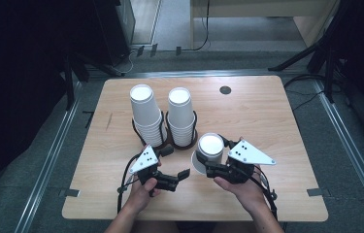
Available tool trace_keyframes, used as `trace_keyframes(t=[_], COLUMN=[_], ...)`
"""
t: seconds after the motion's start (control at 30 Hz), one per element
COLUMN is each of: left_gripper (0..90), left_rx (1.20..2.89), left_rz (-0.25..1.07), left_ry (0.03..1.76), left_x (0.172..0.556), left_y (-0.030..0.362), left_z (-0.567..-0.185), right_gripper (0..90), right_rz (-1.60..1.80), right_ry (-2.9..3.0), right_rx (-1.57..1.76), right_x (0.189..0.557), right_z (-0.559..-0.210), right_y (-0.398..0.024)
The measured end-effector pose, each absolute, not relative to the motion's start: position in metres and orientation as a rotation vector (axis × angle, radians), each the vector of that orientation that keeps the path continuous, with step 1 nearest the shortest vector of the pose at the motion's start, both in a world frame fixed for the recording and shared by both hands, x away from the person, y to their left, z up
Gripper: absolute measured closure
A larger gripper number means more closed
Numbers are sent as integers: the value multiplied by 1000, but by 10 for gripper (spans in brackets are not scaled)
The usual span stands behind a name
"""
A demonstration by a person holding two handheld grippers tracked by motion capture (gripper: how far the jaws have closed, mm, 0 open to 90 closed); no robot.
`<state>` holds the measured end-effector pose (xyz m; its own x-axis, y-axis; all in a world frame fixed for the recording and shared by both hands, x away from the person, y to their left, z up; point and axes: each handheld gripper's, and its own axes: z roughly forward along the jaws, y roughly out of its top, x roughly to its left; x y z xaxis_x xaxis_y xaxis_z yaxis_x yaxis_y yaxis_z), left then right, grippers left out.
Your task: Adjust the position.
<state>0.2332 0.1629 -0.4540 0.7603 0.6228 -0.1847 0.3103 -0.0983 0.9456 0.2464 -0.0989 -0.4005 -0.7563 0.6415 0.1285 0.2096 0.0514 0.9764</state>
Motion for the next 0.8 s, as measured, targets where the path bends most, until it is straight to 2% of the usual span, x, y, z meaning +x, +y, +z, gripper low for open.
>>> trace_keyframes(t=[0.8], left_gripper=[13], left_rx=[1738], left_rz=[289], left_ry=[648], left_x=[226], left_y=[144], left_z=[-454], right_gripper=[233], right_rz=[1842], right_ry=[2045], right_rx=[793], right_x=[240], right_z=[-397], right_y=[-85])
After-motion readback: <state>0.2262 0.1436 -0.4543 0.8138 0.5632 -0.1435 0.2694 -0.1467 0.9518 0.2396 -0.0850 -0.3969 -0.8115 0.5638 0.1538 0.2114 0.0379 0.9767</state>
